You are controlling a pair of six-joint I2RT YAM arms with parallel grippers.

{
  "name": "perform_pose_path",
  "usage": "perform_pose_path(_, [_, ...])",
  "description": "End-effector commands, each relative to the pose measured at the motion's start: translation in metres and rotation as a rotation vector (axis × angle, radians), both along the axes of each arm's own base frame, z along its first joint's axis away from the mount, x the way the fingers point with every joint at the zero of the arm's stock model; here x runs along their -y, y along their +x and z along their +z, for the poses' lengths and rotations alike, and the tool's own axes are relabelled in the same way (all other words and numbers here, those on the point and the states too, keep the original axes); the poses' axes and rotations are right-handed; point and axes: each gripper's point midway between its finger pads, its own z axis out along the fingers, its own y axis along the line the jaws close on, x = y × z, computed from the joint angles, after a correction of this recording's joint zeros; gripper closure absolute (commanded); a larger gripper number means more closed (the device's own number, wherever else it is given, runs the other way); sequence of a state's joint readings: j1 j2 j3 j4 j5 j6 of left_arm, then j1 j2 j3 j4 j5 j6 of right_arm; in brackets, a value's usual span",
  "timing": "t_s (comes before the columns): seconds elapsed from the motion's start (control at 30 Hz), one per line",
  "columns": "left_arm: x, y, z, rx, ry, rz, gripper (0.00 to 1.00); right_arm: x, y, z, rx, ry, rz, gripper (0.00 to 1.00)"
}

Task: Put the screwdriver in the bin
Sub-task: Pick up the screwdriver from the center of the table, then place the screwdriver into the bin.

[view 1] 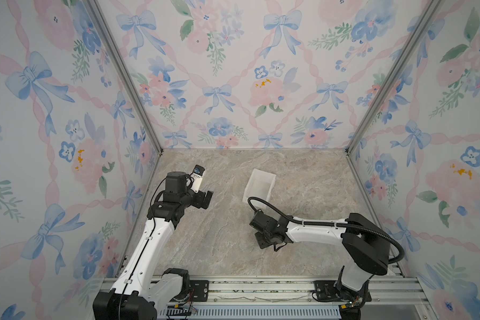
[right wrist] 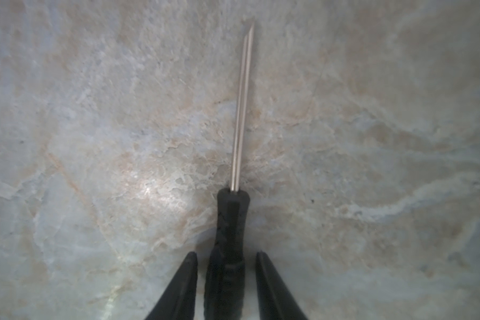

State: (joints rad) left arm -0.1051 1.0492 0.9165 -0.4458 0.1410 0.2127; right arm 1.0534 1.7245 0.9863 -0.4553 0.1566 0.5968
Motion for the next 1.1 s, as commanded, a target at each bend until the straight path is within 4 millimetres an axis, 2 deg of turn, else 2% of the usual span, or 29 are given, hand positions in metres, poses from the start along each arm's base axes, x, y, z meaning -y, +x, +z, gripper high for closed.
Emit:
perform_pose_path(0.0, [-0.005, 0.002, -0.003, -0.027, 0.010, 0.037, 0.02, 0.007, -0.002, -0.006, -0.001, -0.071, 0.008, 0.72])
perform_pose_path(0.17, [0.000, 0.004, -0.001, -0.030, -0.004, 0.018, 0.02, 0.007, -0.002, 0.003, 0.008, -0.078, 0.028, 0.80])
perform_pose_path(0.33, [0.001, 0.010, 0.001, -0.033, -0.006, 0.018, 0.02, 0.010, 0.001, 0.025, 0.026, -0.063, 0.033, 0.86])
perform_pose_path(0.5, [0.002, 0.015, 0.005, -0.032, -0.015, 0.016, 0.02, 0.012, 0.007, 0.055, 0.011, 0.041, 0.009, 0.87])
perform_pose_path(0.63, [0.005, 0.018, 0.002, -0.044, -0.021, 0.007, 0.02, 0.017, 0.015, 0.089, 0.018, 0.101, 0.001, 0.87])
perform_pose_path(0.73, [0.008, 0.020, 0.003, -0.045, -0.016, -0.002, 0.02, 0.018, 0.032, 0.122, 0.026, 0.189, -0.033, 0.87])
perform_pose_path(0.87, [0.017, 0.020, 0.014, -0.017, -0.022, -0.040, 0.02, 0.023, 0.067, 0.156, 0.070, 0.266, -0.100, 0.87])
perform_pose_path(0.97, [0.023, 0.017, 0.019, -0.004, -0.031, -0.063, 0.02, 0.024, 0.098, 0.168, 0.086, 0.304, -0.154, 0.87])
perform_pose_path(1.07, [0.025, 0.016, 0.021, 0.000, -0.032, -0.068, 0.02, 0.018, 0.127, 0.169, 0.089, 0.331, -0.183, 0.86])
